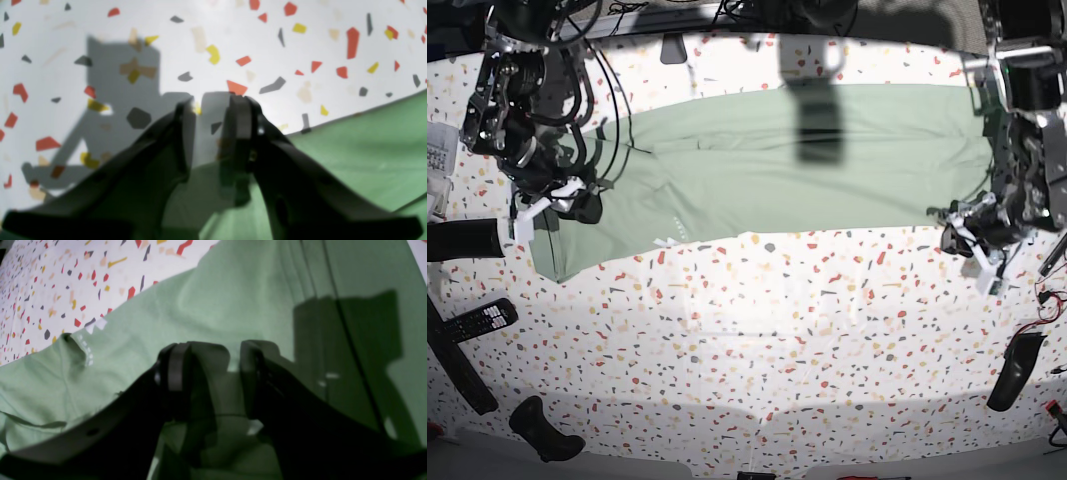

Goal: Fold the T-shirt properly
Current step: 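Release and reposition both grippers along the shirt's folded edge, then grasp the shirt's ends with both grippers and stretch it straight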

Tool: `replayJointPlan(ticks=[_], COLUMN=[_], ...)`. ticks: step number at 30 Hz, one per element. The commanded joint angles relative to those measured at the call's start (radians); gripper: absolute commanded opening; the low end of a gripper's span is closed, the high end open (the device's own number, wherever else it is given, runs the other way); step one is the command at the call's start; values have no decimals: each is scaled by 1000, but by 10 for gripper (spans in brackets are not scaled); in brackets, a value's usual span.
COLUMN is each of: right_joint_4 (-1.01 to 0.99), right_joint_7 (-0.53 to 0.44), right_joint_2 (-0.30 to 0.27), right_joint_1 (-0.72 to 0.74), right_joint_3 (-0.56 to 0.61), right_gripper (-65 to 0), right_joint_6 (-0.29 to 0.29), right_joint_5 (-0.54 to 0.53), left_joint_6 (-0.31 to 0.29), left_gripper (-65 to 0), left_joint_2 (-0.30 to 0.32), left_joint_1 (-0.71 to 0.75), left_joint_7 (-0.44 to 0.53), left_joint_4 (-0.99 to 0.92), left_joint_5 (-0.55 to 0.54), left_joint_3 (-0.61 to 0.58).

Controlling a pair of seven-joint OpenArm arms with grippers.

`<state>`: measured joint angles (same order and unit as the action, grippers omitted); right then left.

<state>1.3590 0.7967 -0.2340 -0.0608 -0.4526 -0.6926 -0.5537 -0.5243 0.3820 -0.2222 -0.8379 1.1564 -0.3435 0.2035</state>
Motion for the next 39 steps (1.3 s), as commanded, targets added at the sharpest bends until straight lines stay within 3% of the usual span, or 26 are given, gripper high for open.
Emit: replayJointPlan(ticks=[1,4,7,11,14,20,25,28,32,35,39], right_joint_4=[11,59,143,251,322,488,633,687,728,749,764], right_joint_7=[-3,-49,-68,-75,-67,-63,5,6,24,39,61], right_joint_2=[-8,-10,-10,-7,-6,-6,-6,6,84,133,157], right_joint_1=[16,19,19,18,-11,-169,-340,-426,-494,-522,-524], right_joint_3=[1,0,0,-9,-11,-12,-13,-20,-70,-113,-151], right_gripper=[-414,-414,-414,-414,-415,-415,-415,-415,-415,-415,-415], right_joint_6=[-6,-6,-6,-6,-6,-6,-6,-6,-6,-6,-6], right_joint_5=[-9,-69,-78,-74,-75,-70,-52,-49,-45,-50,-56], left_joint_6=[-10,-12,-13,29,31,51,19,21,39,45,147], left_gripper=[-491,-495,-471,-374,-368,-369,-375,-375,-380,-423,-381], left_joint_2=[34,85,137,179,178,187,190,202,214,214,214], left_joint_1=[-28,-21,-23,-22,-6,99,174,212,282,347,436], left_joint_7=[13,-8,-85,-256,-407,-309,-306,-248,-177,-154,-168], left_joint_4=[49,170,268,299,296,296,296,297,327,411,475], left_joint_5=[-79,-279,-394,-450,-467,-414,-601,-514,-457,-384,-356], left_joint_3=[5,5,5,5,5,5,6,7,56,131,219])
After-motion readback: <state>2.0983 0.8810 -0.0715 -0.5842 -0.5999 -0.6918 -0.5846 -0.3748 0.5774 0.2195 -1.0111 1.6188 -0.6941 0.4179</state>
